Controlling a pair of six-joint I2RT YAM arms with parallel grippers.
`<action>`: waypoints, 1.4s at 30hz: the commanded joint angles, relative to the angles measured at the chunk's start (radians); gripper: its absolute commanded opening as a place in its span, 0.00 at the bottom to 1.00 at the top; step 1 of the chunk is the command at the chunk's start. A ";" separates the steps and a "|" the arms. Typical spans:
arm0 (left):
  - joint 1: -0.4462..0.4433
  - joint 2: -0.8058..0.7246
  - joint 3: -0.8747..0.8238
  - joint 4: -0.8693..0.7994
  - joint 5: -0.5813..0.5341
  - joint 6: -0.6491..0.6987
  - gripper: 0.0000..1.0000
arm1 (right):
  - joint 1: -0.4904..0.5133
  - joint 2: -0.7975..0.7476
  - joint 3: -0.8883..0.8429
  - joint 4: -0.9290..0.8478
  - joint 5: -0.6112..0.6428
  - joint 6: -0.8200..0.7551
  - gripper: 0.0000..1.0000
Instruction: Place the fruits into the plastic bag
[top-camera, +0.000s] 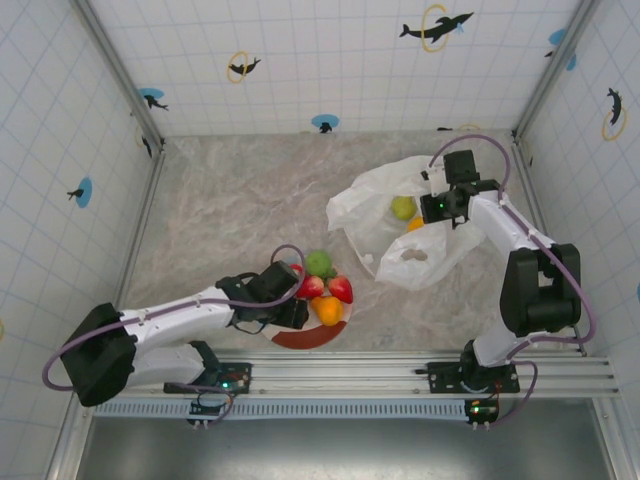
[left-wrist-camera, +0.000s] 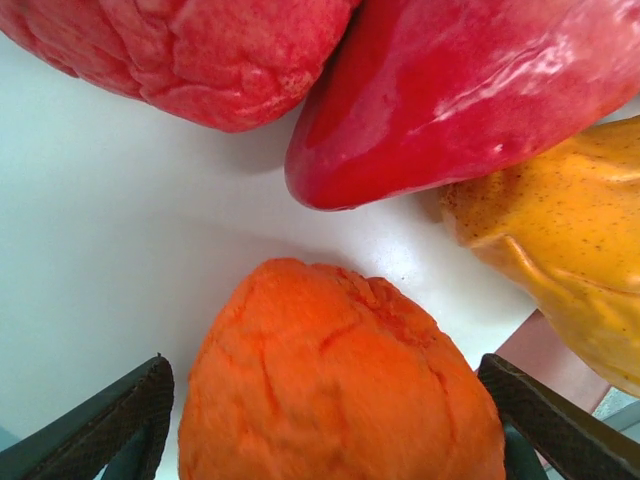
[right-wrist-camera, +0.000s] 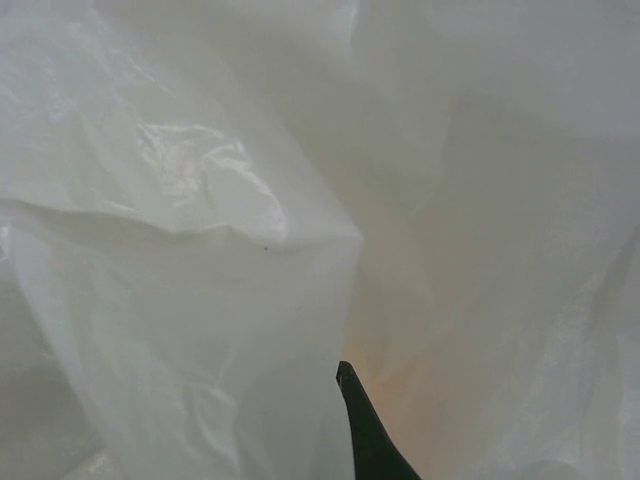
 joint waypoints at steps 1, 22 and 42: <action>-0.006 0.002 0.020 -0.015 -0.032 0.027 0.76 | -0.001 0.001 -0.002 0.001 0.008 0.004 0.02; -0.006 -0.214 0.179 0.199 -0.115 0.135 0.51 | 0.011 0.013 0.002 -0.003 -0.004 0.013 0.02; 0.076 0.815 0.929 0.441 0.202 0.311 0.51 | -0.022 -0.069 -0.068 0.074 -0.148 0.128 0.02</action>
